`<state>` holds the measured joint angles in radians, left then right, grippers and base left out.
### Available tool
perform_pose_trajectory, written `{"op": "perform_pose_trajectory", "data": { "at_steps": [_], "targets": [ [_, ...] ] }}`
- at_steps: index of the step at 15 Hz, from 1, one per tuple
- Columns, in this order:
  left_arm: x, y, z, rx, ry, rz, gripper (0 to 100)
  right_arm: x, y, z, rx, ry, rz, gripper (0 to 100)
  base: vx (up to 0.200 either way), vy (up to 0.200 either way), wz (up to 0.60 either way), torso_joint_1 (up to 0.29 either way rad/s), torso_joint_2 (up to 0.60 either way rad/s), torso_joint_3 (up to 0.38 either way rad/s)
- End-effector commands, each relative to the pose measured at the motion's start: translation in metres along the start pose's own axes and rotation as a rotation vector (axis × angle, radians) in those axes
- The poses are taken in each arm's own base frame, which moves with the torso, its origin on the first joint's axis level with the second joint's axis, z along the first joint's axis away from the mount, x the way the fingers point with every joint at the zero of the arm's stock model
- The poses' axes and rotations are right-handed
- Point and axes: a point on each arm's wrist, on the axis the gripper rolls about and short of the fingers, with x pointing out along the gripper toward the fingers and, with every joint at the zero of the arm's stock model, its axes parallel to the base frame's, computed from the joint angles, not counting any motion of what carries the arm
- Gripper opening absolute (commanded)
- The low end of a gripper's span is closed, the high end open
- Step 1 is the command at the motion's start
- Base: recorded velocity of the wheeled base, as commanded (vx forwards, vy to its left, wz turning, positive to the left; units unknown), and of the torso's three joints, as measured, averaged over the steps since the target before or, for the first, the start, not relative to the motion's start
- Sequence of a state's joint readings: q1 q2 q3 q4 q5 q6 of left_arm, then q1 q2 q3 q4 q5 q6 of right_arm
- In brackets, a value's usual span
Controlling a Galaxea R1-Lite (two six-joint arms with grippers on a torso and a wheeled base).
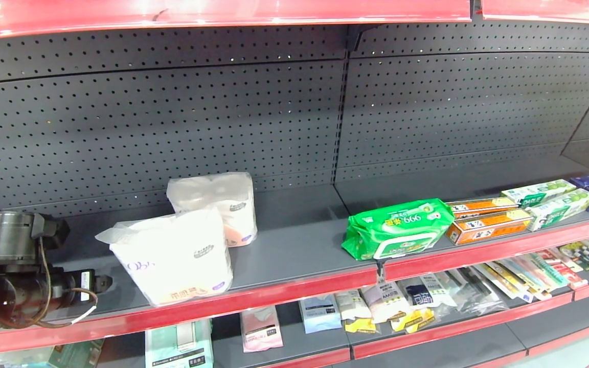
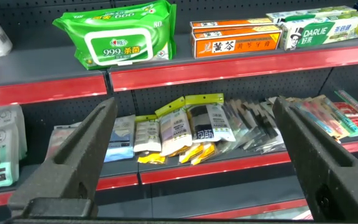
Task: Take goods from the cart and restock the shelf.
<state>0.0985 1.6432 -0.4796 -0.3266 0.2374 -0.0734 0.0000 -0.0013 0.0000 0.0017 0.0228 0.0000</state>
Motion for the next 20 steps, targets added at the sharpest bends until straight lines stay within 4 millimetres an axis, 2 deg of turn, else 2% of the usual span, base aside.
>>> {"op": "perform_pose_trajectory", "data": {
  "at_steps": [1, 9, 20],
  "targets": [
    [0.012, -0.006, -0.002, 0.014, 0.018, -0.007, 100, 0.0, 0.0, 0.0, 0.0, 0.001, 0.002, 100, 0.0, 0.0, 0.0, 0.0, 0.0, 0.0],
    [0.027, -0.025, 0.005, 0.038, -0.057, -0.053, 100, 0.0, 0.0, 0.0, 0.0, 0.001, 0.002, 100, 0.0, 0.0, 0.0, 0.0, 0.0, 0.0],
    [0.026, -0.043, 0.008, 0.073, -0.097, -0.101, 100, 0.0, 0.0, 0.0, 0.0, 0.001, 0.002, 100, 0.0, 0.0, 0.0, 0.0, 0.0, 0.0]
  ]
}}
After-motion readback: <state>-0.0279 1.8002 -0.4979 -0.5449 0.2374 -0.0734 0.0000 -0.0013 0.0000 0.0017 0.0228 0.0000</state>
